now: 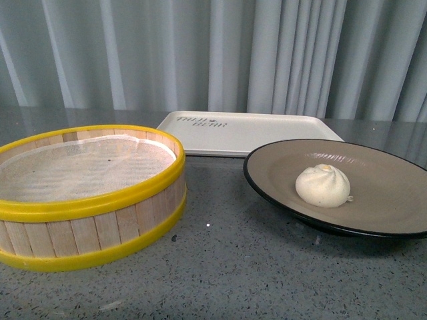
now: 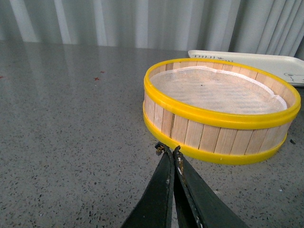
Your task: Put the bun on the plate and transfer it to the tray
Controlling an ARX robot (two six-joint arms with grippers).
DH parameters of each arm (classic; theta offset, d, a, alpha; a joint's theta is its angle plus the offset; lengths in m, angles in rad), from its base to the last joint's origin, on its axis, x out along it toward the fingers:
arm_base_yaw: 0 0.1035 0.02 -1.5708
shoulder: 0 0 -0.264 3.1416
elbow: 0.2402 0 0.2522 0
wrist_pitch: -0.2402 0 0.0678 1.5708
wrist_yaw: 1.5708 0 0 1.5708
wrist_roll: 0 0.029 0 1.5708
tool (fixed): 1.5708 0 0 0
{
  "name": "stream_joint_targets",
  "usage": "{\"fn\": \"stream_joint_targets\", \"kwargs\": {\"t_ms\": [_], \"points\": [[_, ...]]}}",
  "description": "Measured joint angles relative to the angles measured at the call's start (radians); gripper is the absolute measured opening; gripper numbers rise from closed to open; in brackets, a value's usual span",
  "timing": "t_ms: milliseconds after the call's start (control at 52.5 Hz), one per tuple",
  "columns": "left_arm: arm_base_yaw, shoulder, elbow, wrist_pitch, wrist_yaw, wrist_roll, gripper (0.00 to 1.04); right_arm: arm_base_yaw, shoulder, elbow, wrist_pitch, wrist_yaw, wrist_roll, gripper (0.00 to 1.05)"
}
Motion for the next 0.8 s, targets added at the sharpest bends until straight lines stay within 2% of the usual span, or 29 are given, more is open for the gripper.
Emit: {"fn": "stream_joint_targets", "kwargs": {"t_ms": [57,95,171,286,381,571,610,800], "points": [[0.0,0.0,0.0,-0.002,0.0,0.0,0.04,0.0,0.0,0.0,0.0,0.0,0.0,0.96],[0.0,-0.001,0.0,-0.002,0.0,0.0,0.08,0.0,0.0,0.0,0.0,0.0,0.0,0.96],[0.0,-0.001,0.0,-0.002,0.0,0.0,0.26,0.0,0.0,0.0,0.0,0.0,0.0,0.96],[0.0,-0.001,0.0,-0.002,0.0,0.0,0.46,0.0,0.0,0.0,0.0,0.0,0.0,0.96],[0.0,-0.001,0.0,-0.002,0.0,0.0,0.67,0.0,0.0,0.0,0.0,0.0,0.0,0.96],[0.0,-0.001,0.0,-0.002,0.0,0.0,0.98,0.0,0.0,0.0,0.0,0.0,0.0,0.96],[0.0,-0.001,0.0,-0.002,0.0,0.001,1.0,0.0,0.0,0.0,0.0,0.0,0.0,0.96],[0.0,-0.001,0.0,-0.002,0.0,0.0,0.98,0.0,0.0,0.0,0.0,0.0,0.0,0.96]]}}
